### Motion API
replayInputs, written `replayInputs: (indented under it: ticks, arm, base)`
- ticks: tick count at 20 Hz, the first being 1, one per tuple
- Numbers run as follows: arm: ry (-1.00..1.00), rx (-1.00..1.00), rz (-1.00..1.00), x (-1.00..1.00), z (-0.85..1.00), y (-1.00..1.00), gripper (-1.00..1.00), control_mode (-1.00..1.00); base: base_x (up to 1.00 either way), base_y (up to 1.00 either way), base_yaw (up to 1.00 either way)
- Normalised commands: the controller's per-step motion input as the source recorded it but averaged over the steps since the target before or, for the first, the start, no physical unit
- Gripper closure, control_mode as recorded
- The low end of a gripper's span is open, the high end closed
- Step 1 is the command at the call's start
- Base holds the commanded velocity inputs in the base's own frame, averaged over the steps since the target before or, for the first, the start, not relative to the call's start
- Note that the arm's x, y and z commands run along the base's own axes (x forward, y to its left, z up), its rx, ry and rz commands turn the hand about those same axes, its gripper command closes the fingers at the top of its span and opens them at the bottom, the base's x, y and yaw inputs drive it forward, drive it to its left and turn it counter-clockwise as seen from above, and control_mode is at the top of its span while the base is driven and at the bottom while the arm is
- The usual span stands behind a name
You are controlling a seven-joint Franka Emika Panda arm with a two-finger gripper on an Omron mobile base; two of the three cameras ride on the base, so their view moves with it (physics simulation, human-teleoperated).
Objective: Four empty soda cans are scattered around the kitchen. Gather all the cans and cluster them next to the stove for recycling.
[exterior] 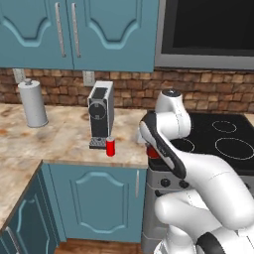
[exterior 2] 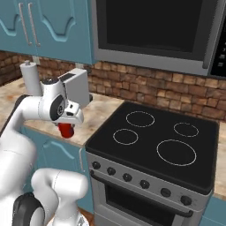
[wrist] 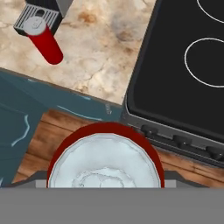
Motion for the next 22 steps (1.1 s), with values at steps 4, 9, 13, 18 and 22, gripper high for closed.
replayInputs:
  ticks: [4, 9, 13, 18, 22]
  arm:
    - [0.0, 0.03, 0.0, 0.43, -0.07, 0.0, 1.0, -1.0]
    - [0.0, 0.03, 0.0, 0.51, -0.08, 0.01, 1.0, -1.0]
    - [0.0, 0.0, -0.06, 0.5, -0.1, 0.0, 1.0, -1.0]
    - [0.02, 0.0, -0.08, 0.41, -0.15, 0.0, 1.0, -1.0]
    - [0.08, 0.0, -0.1, 0.35, -0.13, 0.0, 1.0, -1.0]
  base:
    - [0.0, 0.0, 0.0]
    - [0.0, 0.0, 0.0]
    - [0.0, 0.0, 0.0]
    - [0.0, 0.0, 0.0]
    - [0.0, 0.0, 0.0]
